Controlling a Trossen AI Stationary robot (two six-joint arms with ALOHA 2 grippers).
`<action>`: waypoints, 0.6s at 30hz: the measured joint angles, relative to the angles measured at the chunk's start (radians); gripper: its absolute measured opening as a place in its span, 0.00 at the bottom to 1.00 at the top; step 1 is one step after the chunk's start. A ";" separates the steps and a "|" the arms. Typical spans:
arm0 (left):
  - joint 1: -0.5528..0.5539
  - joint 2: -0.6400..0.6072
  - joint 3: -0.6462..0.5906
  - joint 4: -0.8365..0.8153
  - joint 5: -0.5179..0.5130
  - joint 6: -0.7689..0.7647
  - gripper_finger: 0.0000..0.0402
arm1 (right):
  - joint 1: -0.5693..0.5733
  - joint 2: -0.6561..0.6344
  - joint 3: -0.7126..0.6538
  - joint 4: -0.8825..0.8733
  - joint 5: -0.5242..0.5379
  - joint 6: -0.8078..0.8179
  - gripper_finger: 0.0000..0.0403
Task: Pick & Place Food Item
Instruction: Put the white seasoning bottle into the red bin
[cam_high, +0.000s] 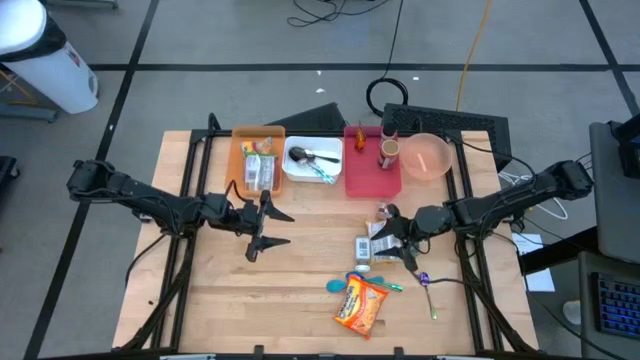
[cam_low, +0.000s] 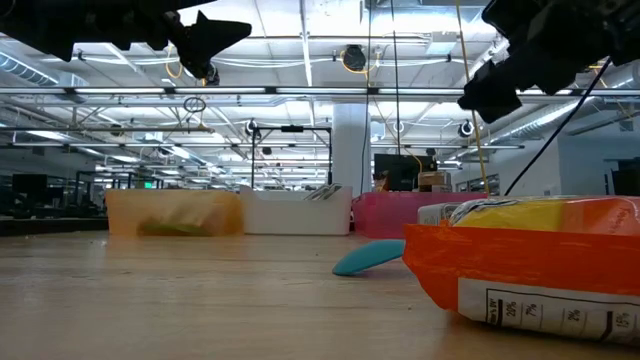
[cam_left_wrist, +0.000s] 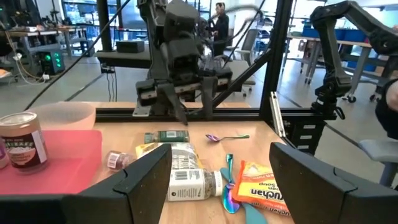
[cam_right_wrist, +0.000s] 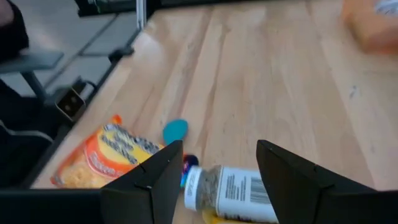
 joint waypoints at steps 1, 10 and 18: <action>0.000 0.000 0.000 0.000 0.000 -0.001 0.68 | 0.000 0.011 0.000 0.000 0.001 -0.010 0.49; 0.000 0.000 0.000 0.001 -0.008 -0.022 0.68 | 0.000 0.118 0.000 0.150 0.000 -0.064 0.49; 0.000 0.000 0.000 0.002 -0.009 -0.039 0.68 | 0.000 0.130 0.000 0.189 0.000 -0.072 0.49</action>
